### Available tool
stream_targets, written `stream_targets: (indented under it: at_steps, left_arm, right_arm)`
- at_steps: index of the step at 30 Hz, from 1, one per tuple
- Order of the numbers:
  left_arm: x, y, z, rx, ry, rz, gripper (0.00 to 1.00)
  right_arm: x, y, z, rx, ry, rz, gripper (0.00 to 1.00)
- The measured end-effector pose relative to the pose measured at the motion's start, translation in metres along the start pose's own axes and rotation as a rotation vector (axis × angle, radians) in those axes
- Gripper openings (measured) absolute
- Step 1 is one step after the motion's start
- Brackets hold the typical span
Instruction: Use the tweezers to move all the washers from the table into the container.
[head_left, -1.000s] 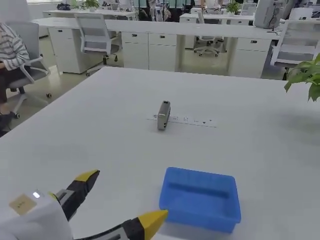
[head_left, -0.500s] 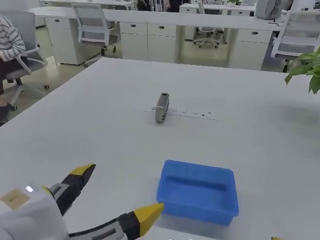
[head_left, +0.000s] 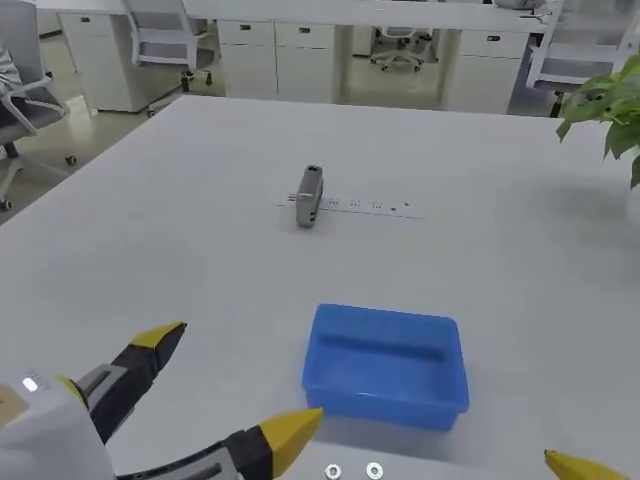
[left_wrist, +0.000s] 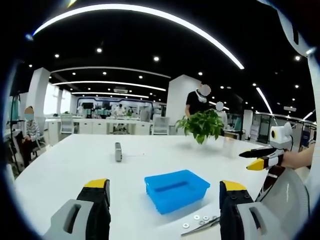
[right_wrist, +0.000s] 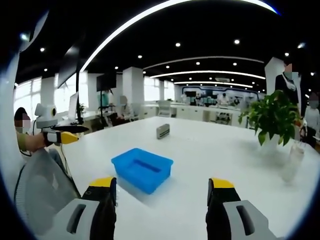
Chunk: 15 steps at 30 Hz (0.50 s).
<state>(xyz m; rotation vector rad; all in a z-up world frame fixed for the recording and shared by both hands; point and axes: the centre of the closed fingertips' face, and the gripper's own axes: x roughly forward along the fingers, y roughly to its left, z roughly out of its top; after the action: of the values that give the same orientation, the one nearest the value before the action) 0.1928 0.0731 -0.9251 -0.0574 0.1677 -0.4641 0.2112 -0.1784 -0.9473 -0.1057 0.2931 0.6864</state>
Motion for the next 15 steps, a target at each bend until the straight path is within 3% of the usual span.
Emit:
stream_targets:
  at_steps: [1,3,7,9,10,12,15]
  left_arm:
    - [0.0,-0.002,-0.002,-0.003,0.017,-0.015,0.91]
    - [0.002,-0.006,-0.009,-0.013,0.061,-0.041,0.89]
    - [0.003,-0.011,-0.018,0.002,0.114,-0.075,0.88]
    - [0.001,-0.016,-0.032,0.0,0.194,-0.115,0.83]
    - [-0.001,-0.02,-0.045,0.007,0.268,-0.155,0.79]
    - [-0.003,-0.032,-0.054,-0.004,0.316,-0.229,0.7]
    - [-0.009,-0.041,-0.081,0.063,0.452,-0.318,0.62]
  right_arm:
    - [-0.001,0.0,-0.007,-0.01,0.045,0.006,0.68]
    - [0.001,0.003,-0.013,0.003,0.079,0.023,0.67]
    - [0.002,0.008,-0.013,0.024,0.085,0.06,0.64]
    - [0.002,0.014,-0.016,0.031,0.115,0.098,0.61]
    - [0.002,0.016,-0.018,0.022,0.131,0.112,0.6]
    - [0.001,0.027,-0.026,-0.03,0.195,0.175,0.56]
    - [0.001,0.05,-0.037,-0.073,0.263,0.281,0.46]
